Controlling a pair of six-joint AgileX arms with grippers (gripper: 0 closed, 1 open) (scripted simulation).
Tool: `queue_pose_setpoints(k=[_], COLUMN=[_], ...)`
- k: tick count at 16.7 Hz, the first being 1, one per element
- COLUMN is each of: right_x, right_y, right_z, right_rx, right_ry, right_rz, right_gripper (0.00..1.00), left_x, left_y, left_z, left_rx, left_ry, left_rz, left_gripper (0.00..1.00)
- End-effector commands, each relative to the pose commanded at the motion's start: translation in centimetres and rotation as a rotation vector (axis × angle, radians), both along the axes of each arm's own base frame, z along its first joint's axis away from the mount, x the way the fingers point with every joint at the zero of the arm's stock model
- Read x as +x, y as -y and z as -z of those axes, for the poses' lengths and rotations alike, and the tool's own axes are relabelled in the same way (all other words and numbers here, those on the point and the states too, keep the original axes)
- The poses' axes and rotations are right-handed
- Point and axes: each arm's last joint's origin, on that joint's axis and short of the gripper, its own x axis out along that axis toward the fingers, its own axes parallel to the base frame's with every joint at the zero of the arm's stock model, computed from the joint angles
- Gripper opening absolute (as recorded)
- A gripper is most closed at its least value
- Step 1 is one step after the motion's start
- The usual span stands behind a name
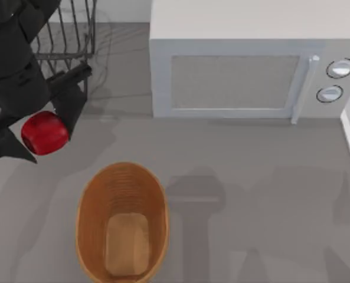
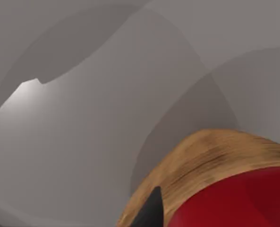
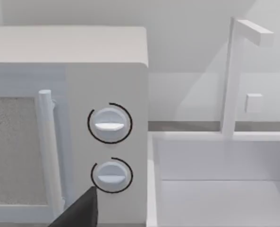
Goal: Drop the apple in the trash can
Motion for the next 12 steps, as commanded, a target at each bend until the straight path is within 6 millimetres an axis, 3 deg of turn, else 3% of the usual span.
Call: queue_pose_setpoints(k=[6,12], right_x=[0.0,0.0], right_y=[0.0,0.0], right_z=[0.0,0.0], right_rx=[0.0,0.0], right_ry=[0.0,0.0], right_rz=[0.0,0.0], right_gripper=[1.0,1.0], left_x=[-4.4,-7.9], left_y=[6.0,9.2], left_z=[0.6,0.5], left_rx=[0.034,0.057], left_ry=[-0.037,0.019], left_rz=[-0.359,-0.636], left_gripper=[0.0,0.0])
